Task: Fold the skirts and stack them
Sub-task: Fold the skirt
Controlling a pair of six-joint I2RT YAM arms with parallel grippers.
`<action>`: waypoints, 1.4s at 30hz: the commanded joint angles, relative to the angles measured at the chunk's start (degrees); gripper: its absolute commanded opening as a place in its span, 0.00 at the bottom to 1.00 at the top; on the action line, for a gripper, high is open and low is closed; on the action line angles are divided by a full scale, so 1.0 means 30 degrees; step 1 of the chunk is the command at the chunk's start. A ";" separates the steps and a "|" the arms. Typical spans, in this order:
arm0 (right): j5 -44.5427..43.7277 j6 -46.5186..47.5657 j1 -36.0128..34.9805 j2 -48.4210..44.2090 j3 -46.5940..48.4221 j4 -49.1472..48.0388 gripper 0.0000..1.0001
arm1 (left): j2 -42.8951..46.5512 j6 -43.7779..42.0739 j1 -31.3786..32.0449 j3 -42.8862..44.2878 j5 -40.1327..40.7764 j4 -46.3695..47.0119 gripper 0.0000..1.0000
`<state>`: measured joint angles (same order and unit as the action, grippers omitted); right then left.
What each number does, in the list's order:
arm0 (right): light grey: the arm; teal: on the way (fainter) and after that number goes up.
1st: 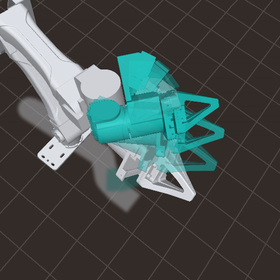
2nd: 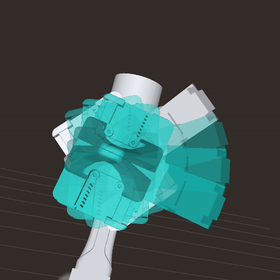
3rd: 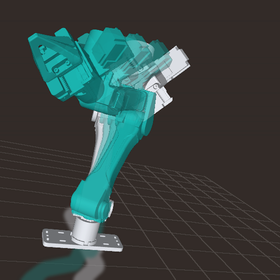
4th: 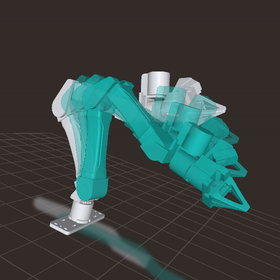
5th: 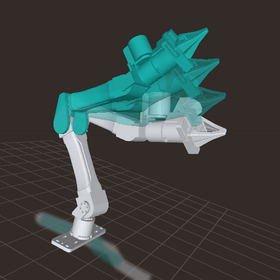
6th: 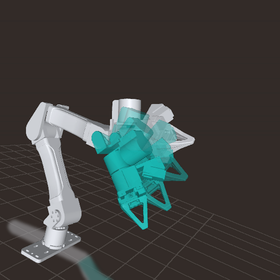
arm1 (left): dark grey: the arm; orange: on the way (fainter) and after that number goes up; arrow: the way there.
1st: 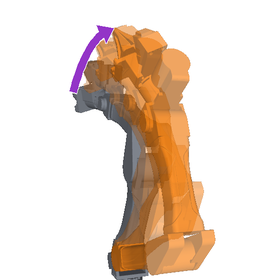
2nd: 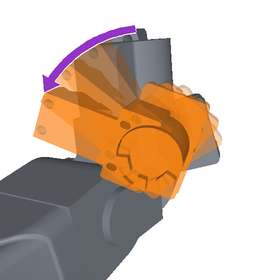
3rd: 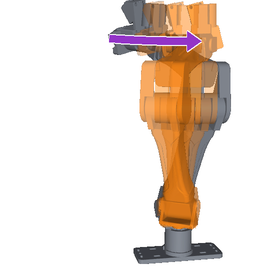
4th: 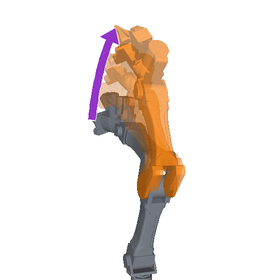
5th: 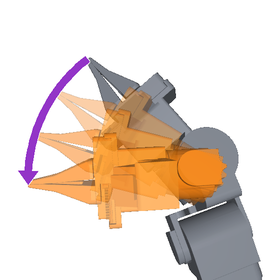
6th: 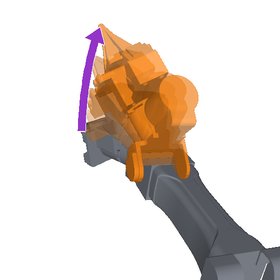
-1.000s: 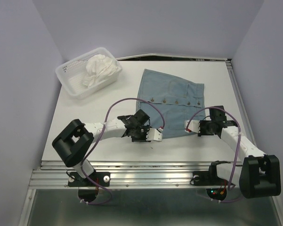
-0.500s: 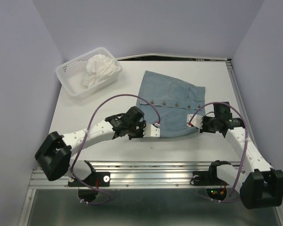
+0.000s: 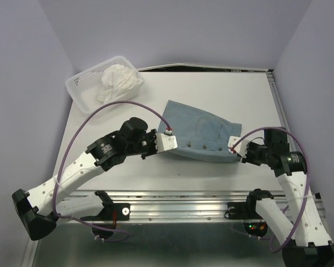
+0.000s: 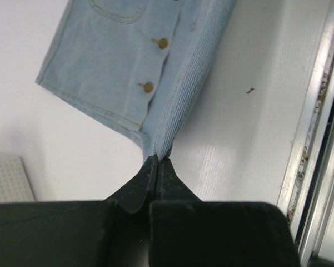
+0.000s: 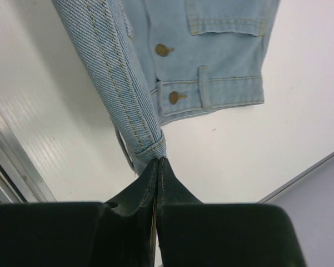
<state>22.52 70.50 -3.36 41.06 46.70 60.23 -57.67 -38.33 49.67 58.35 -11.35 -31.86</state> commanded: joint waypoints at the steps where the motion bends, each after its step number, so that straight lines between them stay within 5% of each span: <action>1: -0.0182 -0.3044 0.0122 0.2157 0.2211 -0.1382 0.01 | -0.0665 0.0940 -0.0969 0.1496 0.2282 0.1972 0.00; 10: -0.0476 -0.3901 0.0122 0.8543 0.4736 -0.3258 0.01 | -0.7812 0.0707 -0.5333 0.6797 0.0826 0.4963 0.00; 27: -0.0682 -0.2026 0.0765 1.6774 0.9481 -0.4226 0.01 | -1.5899 0.0823 -0.7415 1.3420 -0.1108 0.6954 0.00; 42: -0.0535 -0.2699 0.1294 2.1001 0.9895 -0.6217 0.01 | -2.2080 0.0500 -0.7973 1.6669 -0.1576 0.9474 0.00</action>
<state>20.88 62.81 -0.38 104.25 74.54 43.66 -123.52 -36.16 26.59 102.43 -15.49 -8.67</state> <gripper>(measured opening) 0.015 0.025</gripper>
